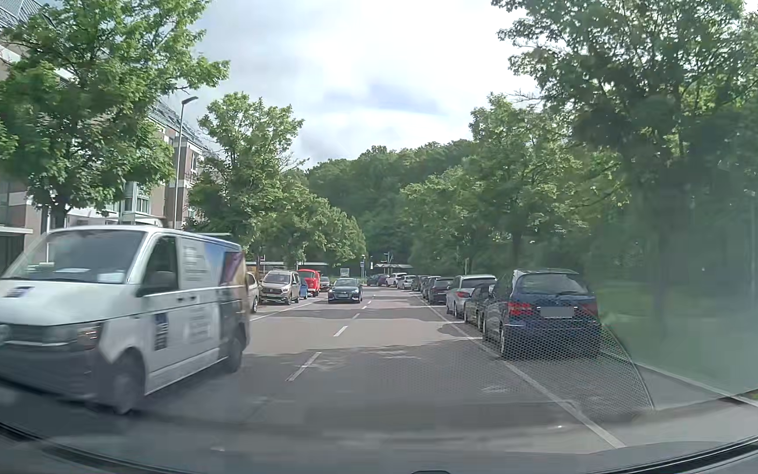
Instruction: Follow the waypoints while adhering to traffic rules and regulations
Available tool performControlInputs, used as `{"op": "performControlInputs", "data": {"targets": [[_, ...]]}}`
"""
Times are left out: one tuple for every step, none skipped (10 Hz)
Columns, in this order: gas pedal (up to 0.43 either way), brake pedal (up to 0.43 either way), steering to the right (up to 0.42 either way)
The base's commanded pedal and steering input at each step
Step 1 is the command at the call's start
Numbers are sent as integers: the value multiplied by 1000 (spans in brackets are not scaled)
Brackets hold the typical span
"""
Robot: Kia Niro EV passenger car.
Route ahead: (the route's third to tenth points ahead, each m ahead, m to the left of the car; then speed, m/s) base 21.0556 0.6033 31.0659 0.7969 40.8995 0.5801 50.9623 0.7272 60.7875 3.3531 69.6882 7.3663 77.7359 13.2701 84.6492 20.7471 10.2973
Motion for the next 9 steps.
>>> {"op": "performControlInputs", "data": {"targets": [[47,0,2],[47,0,-4],[47,0,-1],[0,0,2],[0,0,2],[0,0,-2],[0,0,-3],[0,0,-3],[0,0,-3]]}}
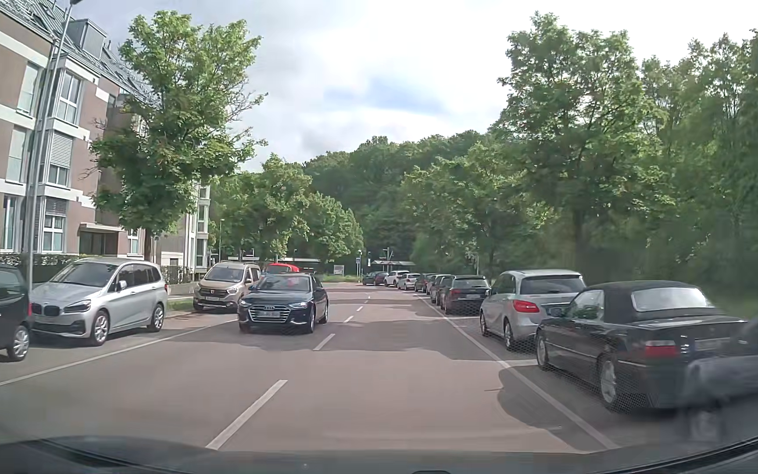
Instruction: Follow the waypoints while adhering to traffic rules and regulations
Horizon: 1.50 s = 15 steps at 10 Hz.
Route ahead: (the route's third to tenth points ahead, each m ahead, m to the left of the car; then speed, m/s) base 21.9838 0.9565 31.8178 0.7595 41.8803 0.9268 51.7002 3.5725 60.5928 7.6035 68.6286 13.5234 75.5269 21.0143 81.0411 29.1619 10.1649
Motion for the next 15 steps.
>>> {"op": "performControlInputs", "data": {"targets": [[0,0,-3],[8,0,-3],[8,0,-3],[130,0,-3],[130,0,-1],[130,0,-1],[130,0,-1],[130,0,-1],[130,0,1],[130,0,5],[130,0,6],[130,0,5],[118,0,6],[59,0,6],[0,0,5]]}}
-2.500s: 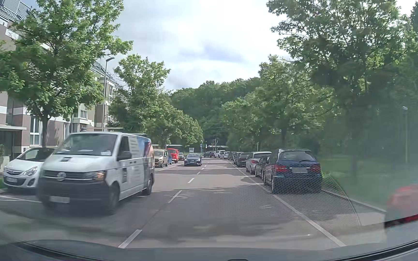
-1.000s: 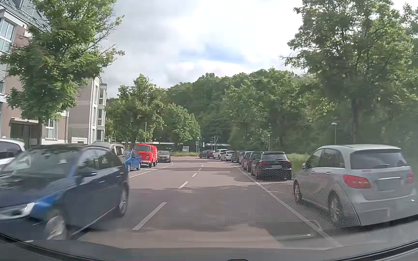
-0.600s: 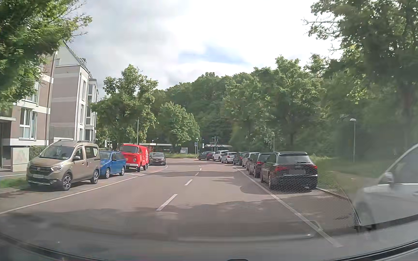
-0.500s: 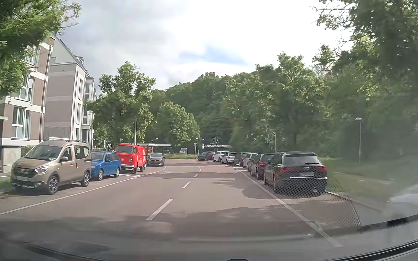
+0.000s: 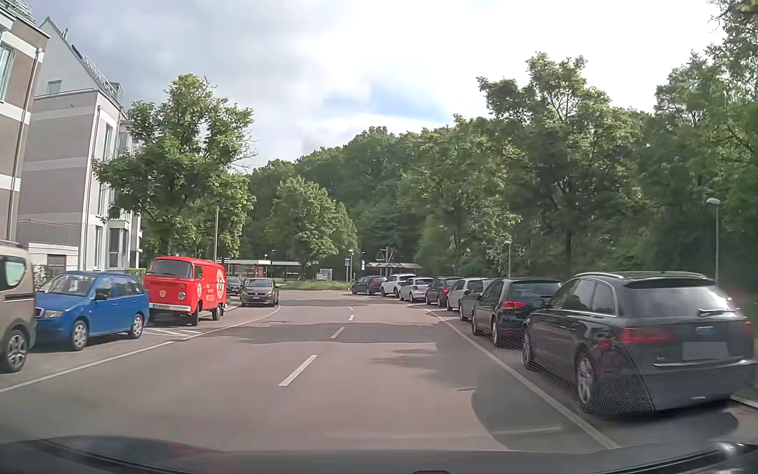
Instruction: Follow the waypoints while adhering to traffic rules and regulations
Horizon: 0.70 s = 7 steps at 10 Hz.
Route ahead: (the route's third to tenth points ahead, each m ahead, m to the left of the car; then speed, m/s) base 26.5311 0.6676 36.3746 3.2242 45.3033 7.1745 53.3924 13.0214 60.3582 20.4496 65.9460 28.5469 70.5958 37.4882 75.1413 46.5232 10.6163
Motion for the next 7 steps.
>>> {"op": "performControlInputs", "data": {"targets": [[0,0,5],[0,0,4],[0,0,4],[0,0,4],[0,0,4],[0,0,3],[0,0,1]]}}
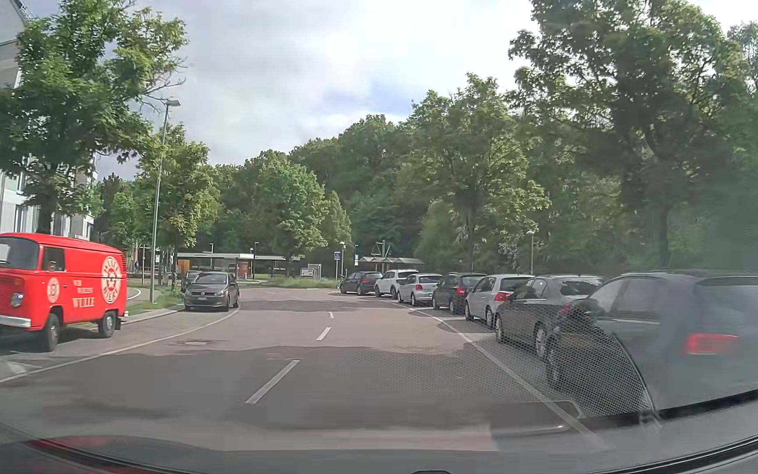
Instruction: Follow the waypoints while adhering to traffic rules and regulations
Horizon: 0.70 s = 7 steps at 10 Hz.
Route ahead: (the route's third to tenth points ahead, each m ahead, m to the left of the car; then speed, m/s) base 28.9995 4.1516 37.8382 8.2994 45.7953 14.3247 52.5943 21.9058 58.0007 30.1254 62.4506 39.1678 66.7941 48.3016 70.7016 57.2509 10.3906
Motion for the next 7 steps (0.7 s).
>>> {"op": "performControlInputs", "data": {"targets": [[8,0,-2],[87,0,-5],[110,0,-8],[110,0,-11],[110,0,-13],[110,0,-14],[110,0,-13]]}}
